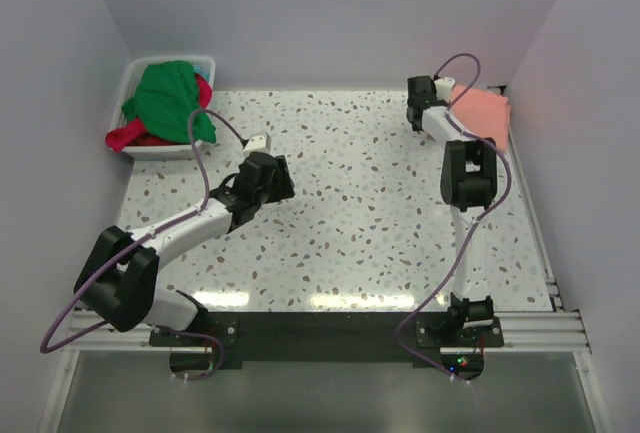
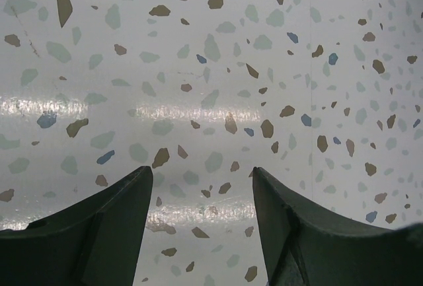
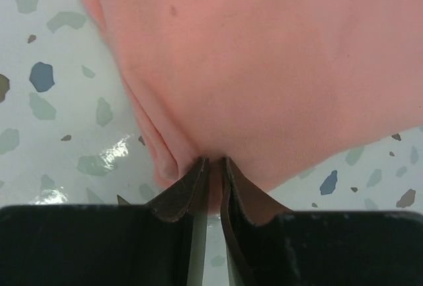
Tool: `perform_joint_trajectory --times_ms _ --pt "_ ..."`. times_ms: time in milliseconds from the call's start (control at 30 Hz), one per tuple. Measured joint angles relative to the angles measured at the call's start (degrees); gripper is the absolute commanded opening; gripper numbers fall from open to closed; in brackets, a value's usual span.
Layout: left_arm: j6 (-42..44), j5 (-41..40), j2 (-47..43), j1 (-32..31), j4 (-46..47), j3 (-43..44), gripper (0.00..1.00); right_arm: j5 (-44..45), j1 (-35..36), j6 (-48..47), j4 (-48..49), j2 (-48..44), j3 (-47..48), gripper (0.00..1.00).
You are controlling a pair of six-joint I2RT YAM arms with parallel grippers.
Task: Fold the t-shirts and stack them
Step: Reset both grippers
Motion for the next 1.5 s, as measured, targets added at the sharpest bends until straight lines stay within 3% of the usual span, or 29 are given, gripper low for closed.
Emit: perform_joint_trajectory --times_ms 367,700,933,1500 --pt "0.0 0.0 -0.3 0.0 0.0 -0.1 0.67 4.0 -0.9 0.1 0.0 -3.5 -7.1 0.15" --pt "0.0 0.0 -1.2 0.0 0.0 -0.9 0.67 4.7 -3.2 0.2 -0.4 -3.9 -7.9 0.15" --pt "0.0 0.0 -1.2 0.0 0.0 -0.9 0.67 4.7 -3.5 0.2 -0.5 -4.9 -8.8 0.33" --pt "1.1 -2.0 -1.5 0.0 -0.3 -0.9 0.7 3.1 1.1 -6.1 5.4 -20.0 -15.9 0.51"
